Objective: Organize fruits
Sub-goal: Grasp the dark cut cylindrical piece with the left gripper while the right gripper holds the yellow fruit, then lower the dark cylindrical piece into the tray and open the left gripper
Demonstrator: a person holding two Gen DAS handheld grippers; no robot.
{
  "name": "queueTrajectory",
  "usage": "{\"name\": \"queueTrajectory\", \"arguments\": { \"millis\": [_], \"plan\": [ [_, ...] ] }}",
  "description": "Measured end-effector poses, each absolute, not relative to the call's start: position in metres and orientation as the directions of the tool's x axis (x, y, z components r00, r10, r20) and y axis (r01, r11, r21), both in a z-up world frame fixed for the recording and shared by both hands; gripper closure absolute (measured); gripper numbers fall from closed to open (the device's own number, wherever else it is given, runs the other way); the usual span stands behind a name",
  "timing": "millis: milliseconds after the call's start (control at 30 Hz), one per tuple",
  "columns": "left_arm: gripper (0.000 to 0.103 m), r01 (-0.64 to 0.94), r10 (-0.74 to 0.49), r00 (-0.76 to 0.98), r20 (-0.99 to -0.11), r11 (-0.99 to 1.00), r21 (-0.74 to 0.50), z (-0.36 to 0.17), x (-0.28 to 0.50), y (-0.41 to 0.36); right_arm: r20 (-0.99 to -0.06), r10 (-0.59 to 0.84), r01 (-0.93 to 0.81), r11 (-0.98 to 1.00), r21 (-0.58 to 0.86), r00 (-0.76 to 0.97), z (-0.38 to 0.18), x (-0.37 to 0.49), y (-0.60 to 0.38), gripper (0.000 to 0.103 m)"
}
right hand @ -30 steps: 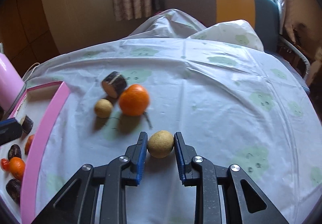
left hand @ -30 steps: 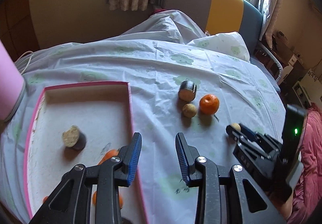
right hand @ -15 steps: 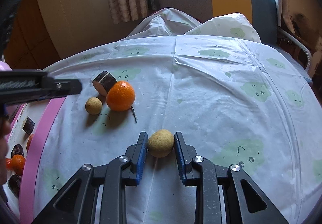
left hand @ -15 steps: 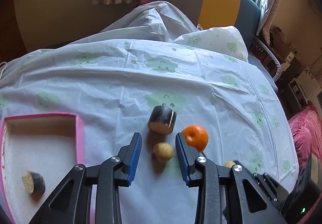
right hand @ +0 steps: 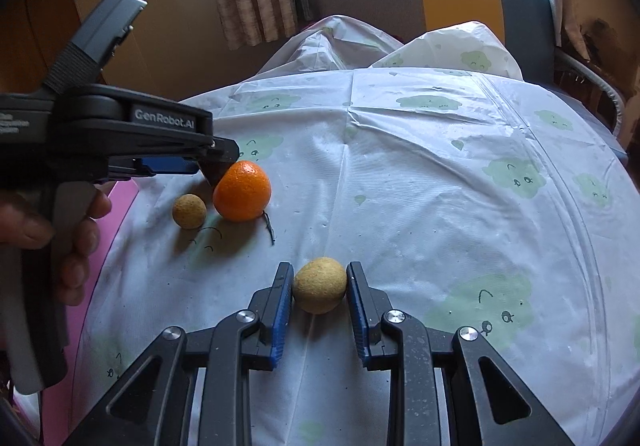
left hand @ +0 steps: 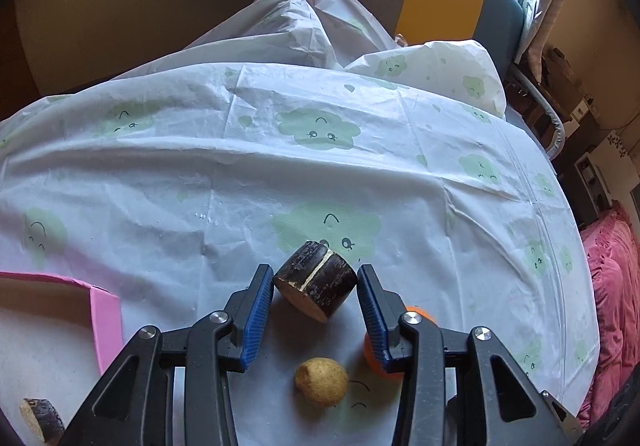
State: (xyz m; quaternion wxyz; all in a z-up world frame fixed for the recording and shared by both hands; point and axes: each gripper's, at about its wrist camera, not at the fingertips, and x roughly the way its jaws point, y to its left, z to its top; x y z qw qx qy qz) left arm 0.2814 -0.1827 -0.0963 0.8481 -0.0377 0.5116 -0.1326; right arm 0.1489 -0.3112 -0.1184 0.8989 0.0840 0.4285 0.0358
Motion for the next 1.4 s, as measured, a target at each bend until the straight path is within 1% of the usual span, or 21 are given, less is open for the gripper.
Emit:
{"name": "queueTrajectory", "arguments": {
  "millis": [233,300,533,833,967,1167,1400],
  "plan": [
    [0.06,0.176,-0.236,0.464,-0.854,0.969,-0.172,-0.091,0.269,-0.179,-0.762,0.148,0.008,0.98,0.197,0.631,-0.12,0.149,-0.313,0.075],
    [0.06,0.17,-0.215,0.487,-0.846,0.974,-0.15,-0.082,0.26,-0.176,-0.762,0.15,0.008,0.98,0.199,0.63,-0.12,0.149,-0.313,0.075],
    [0.06,0.188,-0.226,0.543,-0.809,0.971,-0.145,-0.045,0.223,-0.169,-0.768,0.143,0.006,0.982,0.189,0.625,-0.121,0.15,-0.311,0.075],
    [0.06,0.202,-0.225,0.596,-0.771,0.971,-0.128,-0.013,0.169,-0.15,-0.773,0.121,0.005,0.987,0.158,0.623,-0.121,0.15,-0.308,0.075],
    [0.06,0.199,-0.22,0.604,-0.766,0.972,-0.123,-0.009,0.147,-0.135,-0.78,0.1,0.003,0.992,0.13,0.618,-0.121,0.15,-0.304,0.075],
    [0.06,0.176,-0.205,0.603,-0.771,0.977,-0.122,-0.014,0.122,-0.109,-0.785,0.096,0.003,0.992,0.123,0.612,-0.121,0.151,-0.304,0.075],
    [0.06,0.097,-0.163,0.604,-0.78,0.987,-0.131,-0.023,0.106,-0.061,-0.792,0.053,0.001,0.998,0.068,0.609,-0.121,0.152,-0.297,0.075]
  ]
}}
